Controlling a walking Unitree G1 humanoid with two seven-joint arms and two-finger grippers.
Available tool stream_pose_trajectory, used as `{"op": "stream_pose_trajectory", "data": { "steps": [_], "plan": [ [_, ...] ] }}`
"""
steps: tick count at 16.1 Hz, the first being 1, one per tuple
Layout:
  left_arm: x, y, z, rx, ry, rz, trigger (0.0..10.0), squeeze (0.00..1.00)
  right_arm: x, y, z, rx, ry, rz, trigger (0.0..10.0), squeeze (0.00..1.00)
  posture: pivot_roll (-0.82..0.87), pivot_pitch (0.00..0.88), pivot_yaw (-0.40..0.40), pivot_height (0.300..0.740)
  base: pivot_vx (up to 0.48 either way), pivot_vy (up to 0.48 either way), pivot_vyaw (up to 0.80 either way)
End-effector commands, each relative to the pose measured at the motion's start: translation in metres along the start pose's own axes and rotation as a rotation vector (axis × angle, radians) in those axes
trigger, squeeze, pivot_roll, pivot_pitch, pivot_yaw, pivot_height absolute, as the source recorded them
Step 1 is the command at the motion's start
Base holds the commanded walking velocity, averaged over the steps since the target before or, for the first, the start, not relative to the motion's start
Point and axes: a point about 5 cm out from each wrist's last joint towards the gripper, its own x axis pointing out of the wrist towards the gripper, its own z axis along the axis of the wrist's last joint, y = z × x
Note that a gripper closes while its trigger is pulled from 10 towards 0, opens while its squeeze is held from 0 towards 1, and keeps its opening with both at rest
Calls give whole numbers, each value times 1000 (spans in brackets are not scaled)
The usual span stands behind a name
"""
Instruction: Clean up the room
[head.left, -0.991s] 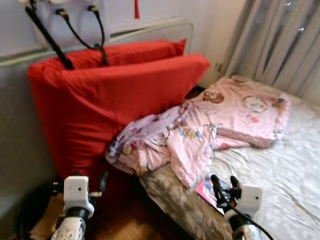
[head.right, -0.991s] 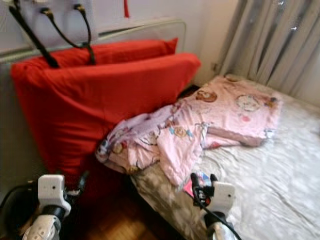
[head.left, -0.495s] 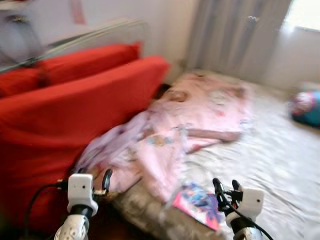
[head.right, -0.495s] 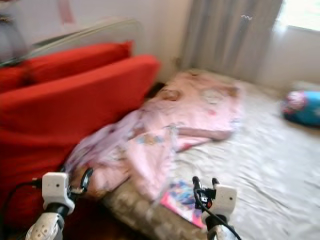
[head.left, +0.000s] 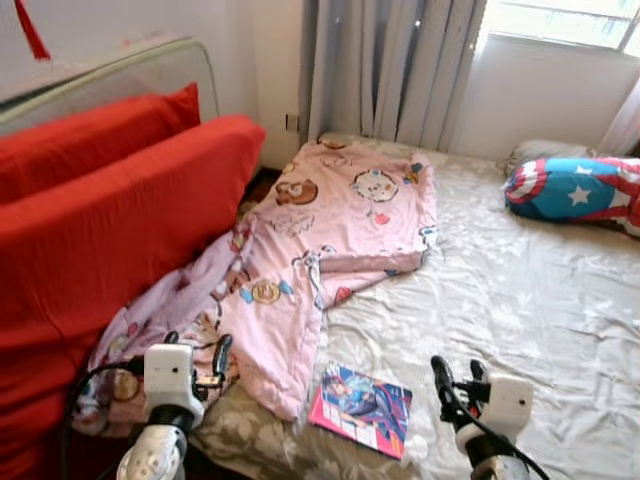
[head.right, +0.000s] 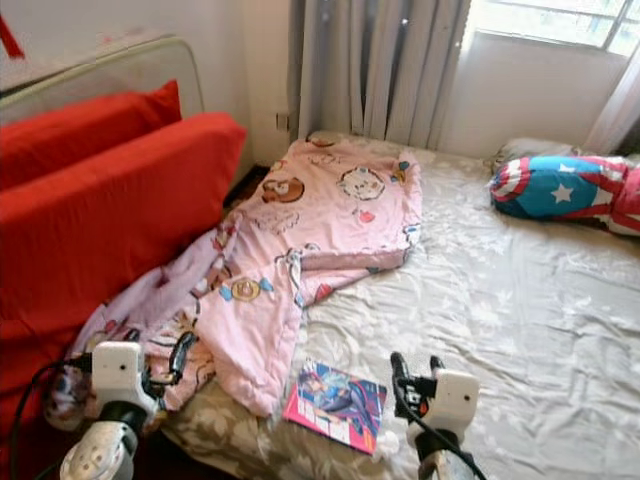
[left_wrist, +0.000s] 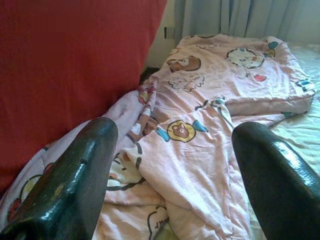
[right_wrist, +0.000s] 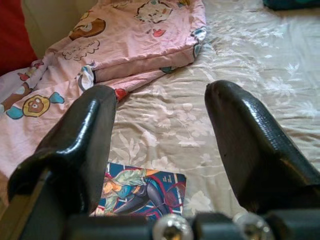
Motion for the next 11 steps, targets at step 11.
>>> {"op": "stream_pose_trajectory", "data": {
  "steps": [11],
  "plan": [
    [1, -1, 2, -47, -1, -2, 10000, 0, 2, 0, 13, -68, -50, 16, 10000, 0, 6, 0, -19, 740, 0, 0, 0]
  ]
}}
